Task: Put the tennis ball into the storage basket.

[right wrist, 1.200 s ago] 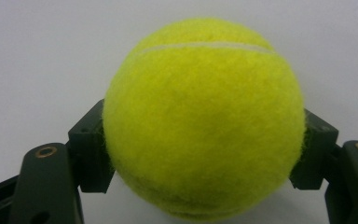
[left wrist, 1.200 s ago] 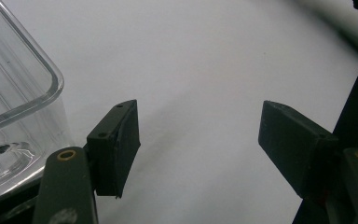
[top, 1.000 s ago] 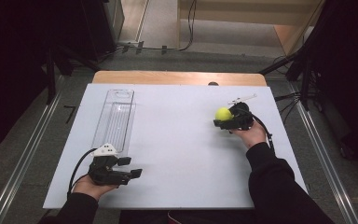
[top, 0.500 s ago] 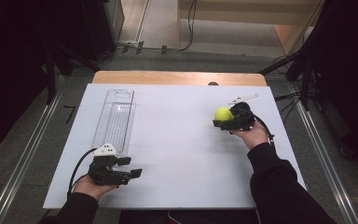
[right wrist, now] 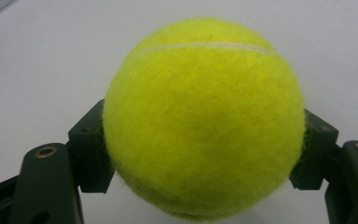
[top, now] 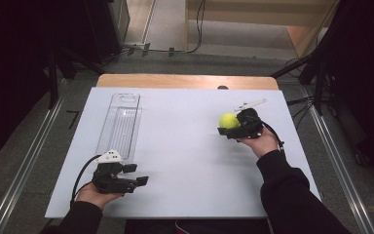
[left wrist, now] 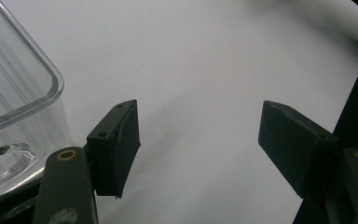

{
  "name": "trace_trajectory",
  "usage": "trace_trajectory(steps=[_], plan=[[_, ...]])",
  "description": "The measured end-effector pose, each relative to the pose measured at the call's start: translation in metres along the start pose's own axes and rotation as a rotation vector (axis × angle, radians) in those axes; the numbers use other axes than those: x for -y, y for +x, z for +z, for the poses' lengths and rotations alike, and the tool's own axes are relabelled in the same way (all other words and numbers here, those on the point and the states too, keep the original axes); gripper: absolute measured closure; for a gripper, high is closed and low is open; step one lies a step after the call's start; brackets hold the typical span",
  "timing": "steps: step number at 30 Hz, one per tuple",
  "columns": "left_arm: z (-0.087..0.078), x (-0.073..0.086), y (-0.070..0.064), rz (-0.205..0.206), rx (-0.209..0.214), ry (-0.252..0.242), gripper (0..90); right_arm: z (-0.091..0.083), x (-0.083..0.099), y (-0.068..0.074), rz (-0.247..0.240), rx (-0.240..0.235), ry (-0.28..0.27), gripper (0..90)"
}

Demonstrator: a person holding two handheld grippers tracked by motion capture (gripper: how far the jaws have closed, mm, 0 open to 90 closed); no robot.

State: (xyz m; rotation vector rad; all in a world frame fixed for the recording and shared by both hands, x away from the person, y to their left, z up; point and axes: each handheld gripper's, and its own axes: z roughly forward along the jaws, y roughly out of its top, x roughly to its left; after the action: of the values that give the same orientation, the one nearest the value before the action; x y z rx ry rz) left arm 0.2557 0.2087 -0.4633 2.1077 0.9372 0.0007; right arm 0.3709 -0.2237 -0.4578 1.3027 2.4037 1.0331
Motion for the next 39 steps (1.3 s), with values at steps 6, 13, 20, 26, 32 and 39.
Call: trace_trajectory(steps=[6, 13, 20, 26, 32, 39], plan=[[0.0, 0.0, 0.0, 0.0, 0.001, -0.001, 29.9, 0.0, -0.001, 0.007, -0.012, -0.021, -0.002, 23.3], [0.0, 0.0, 0.0, 0.0, 0.0, -0.001, 29.9, 0.002, -0.003, 0.015, -0.024, -0.049, -0.004, 23.3], [0.0, 0.0, 0.0, 0.0, 0.001, -0.001, 29.9, 0.005, -0.004, 0.024, -0.036, -0.073, 0.004, 23.3], [0.0, 0.0, 0.0, 0.001, 0.0, -0.001, 29.9, 0.007, -0.007, 0.035, -0.055, -0.096, 0.009, 23.3], [0.0, 0.0, 0.0, 0.001, 0.001, -0.001, 29.9, 0.011, -0.009, 0.045, -0.068, -0.128, 0.011, 23.3], [0.0, 0.0, 0.0, 0.001, 0.001, -0.006, 29.9, 0.013, -0.012, 0.057, -0.084, -0.163, 0.006, 23.3]])
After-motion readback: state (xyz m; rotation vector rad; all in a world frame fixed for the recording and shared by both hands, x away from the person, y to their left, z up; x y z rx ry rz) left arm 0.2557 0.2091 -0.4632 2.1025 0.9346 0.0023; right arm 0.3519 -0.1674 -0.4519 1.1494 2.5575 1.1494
